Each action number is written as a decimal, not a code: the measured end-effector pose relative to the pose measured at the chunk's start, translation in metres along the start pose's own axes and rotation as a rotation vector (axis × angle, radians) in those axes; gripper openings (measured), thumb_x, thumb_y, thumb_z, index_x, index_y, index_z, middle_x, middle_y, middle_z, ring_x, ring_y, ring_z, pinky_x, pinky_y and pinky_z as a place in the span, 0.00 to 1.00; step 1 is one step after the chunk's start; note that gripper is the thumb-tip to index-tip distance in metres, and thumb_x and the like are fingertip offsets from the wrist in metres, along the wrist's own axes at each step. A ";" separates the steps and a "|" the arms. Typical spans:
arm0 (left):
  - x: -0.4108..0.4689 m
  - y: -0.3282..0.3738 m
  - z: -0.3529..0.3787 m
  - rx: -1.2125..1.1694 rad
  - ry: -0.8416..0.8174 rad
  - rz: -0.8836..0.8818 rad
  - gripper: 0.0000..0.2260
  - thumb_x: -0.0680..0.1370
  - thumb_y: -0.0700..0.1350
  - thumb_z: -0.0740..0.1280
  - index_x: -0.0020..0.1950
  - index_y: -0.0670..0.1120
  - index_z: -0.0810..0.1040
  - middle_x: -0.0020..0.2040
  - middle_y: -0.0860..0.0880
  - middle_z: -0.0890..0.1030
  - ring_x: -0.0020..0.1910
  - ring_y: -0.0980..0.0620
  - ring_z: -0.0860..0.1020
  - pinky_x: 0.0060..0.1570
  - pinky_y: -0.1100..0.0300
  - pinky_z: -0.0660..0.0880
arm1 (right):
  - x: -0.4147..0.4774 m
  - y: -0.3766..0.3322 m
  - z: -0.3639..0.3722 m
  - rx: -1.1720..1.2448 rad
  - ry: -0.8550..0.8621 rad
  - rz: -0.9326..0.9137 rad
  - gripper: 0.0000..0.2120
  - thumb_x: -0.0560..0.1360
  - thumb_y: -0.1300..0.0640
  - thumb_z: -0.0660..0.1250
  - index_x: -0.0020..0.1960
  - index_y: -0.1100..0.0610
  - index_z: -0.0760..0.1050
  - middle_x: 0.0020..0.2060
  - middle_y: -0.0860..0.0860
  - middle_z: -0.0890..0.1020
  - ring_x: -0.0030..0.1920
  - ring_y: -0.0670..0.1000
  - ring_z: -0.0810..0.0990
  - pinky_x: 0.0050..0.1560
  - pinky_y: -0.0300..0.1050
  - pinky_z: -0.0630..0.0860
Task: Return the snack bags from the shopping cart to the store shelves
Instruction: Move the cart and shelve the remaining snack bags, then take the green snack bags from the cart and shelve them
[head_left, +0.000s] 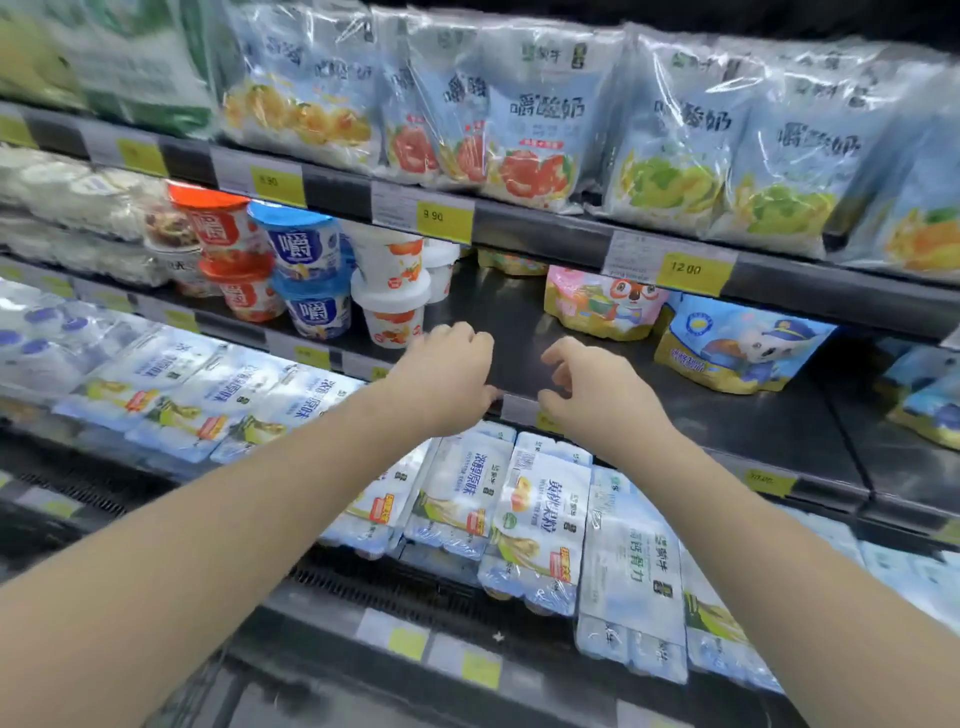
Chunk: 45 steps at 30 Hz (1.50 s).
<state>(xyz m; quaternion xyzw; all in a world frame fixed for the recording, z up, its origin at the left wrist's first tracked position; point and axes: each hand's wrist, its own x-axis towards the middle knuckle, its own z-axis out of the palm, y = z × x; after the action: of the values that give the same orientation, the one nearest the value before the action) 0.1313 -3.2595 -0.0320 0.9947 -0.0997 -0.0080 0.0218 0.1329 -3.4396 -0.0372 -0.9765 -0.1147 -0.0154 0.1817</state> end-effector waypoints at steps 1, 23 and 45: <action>-0.009 -0.004 -0.013 0.025 -0.013 -0.006 0.20 0.80 0.54 0.62 0.69 0.45 0.69 0.63 0.44 0.73 0.63 0.42 0.72 0.59 0.48 0.70 | -0.004 -0.010 -0.010 -0.001 -0.023 -0.001 0.19 0.77 0.53 0.65 0.68 0.49 0.71 0.55 0.49 0.79 0.57 0.53 0.77 0.53 0.49 0.76; -0.300 -0.092 -0.203 0.060 -0.209 -0.365 0.20 0.81 0.57 0.61 0.68 0.47 0.71 0.62 0.45 0.75 0.59 0.44 0.75 0.56 0.48 0.76 | -0.131 -0.256 -0.141 0.003 -0.348 -0.401 0.17 0.79 0.46 0.64 0.66 0.50 0.73 0.55 0.48 0.80 0.53 0.54 0.81 0.49 0.51 0.80; -0.451 -0.268 -0.111 -0.027 -0.489 -0.488 0.19 0.79 0.56 0.61 0.66 0.47 0.72 0.61 0.45 0.74 0.63 0.44 0.73 0.62 0.46 0.72 | -0.186 -0.444 0.015 -0.104 -0.659 -0.437 0.18 0.80 0.43 0.65 0.65 0.51 0.73 0.56 0.50 0.79 0.53 0.53 0.80 0.50 0.51 0.80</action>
<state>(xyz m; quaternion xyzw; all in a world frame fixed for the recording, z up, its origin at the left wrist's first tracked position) -0.2558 -2.9026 0.0720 0.9576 0.1388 -0.2523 0.0079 -0.1505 -3.0721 0.0913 -0.8897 -0.3707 0.2548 0.0780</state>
